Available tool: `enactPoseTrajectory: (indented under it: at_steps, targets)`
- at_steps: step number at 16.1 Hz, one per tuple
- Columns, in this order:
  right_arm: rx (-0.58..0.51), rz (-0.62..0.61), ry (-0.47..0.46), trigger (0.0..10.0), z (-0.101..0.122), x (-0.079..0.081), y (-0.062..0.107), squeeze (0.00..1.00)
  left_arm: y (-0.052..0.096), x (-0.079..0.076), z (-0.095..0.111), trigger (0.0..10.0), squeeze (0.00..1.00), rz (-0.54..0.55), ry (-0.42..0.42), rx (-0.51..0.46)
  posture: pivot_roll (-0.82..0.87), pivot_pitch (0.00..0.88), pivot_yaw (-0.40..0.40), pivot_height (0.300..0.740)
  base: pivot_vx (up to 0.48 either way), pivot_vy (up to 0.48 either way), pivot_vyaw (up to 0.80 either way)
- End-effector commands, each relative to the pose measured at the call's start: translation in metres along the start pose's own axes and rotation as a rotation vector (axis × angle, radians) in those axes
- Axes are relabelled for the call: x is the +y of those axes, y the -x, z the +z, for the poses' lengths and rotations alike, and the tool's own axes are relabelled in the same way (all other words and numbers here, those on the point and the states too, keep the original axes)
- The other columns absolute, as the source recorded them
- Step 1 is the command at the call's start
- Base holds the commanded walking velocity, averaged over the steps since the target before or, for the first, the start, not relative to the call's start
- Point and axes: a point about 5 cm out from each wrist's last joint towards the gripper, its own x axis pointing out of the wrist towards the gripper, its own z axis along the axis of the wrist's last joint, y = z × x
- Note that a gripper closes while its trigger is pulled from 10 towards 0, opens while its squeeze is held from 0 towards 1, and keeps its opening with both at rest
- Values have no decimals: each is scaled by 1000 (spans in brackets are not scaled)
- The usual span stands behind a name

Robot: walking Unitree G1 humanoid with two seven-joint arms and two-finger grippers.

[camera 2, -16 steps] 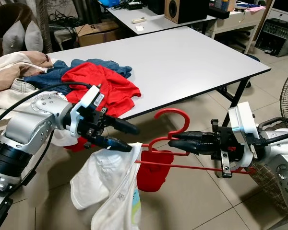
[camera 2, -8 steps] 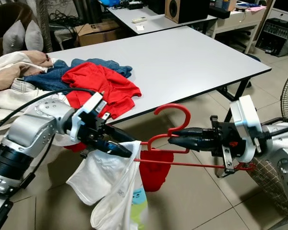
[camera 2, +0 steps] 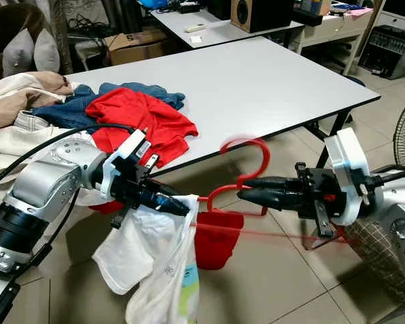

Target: Hang hanger

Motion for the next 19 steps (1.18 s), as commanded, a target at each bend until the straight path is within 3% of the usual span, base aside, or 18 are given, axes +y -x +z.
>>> enactPoseTrajectory:
  at_steps: [1, 4, 6, 9, 10, 11, 14, 16, 18, 19]
  targets:
    - [-27, -51, 1, 10000, 5, -5, 2, 1000, 5, 0, 6, 0, 0, 26, -19, -17, 32, 0, 86, 740, 0, 0, 0]
    - [-58, -116, -7, 10000, 4, -8, 7, 1000, 7, 0, 4, 0, 0, 56, -15, -22, 32, 0, 89, 740, 0, 0, 0]
    - [-73, -140, -12, 10000, 6, -1, 20, 1000, 10, 2, -2, 0, 0, 102, -11, -8, 28, 0, 91, 740, 0, 0, 0]
    - [-164, -154, 10, 10000, 30, 14, 38, 1000, 17, 17, -13, 0, 0, 303, -41, 53, 24, 0, 90, 740, 0, 0, 0]
    - [-234, -166, 41, 10000, 45, 25, 38, 1000, 21, 27, -12, 0, 0, 434, -58, 36, 13, 0, 95, 740, 0, 0, 0]
    - [-213, -164, 36, 10000, 45, 35, 30, 1000, 23, 32, -6, 0, 0, 505, -65, -6, 8, 0, 99, 740, 0, 0, 0]
    - [-143, -250, -57, 10000, 12, 43, 5, 1000, 21, 33, 11, 0, 0, 559, -102, -86, -1, 0, 111, 740, 0, 0, 0]
    - [-156, -421, -123, 10000, -10, 35, -12, 1000, 21, 34, 19, 0, 0, 594, -119, -114, -6, 0, 116, 740, 0, 0, 0]
    - [-91, -701, -260, 10000, -48, 19, -13, 1000, 21, 31, 25, 0, 0, 606, -131, -112, -4, 0, 112, 740, 0, 0, 0]
    - [-91, -740, -308, 10000, -60, 18, -14, 1000, 20, 30, 28, 0, 0, 609, -135, -114, -3, 0, 112, 740, 0, 0, 0]
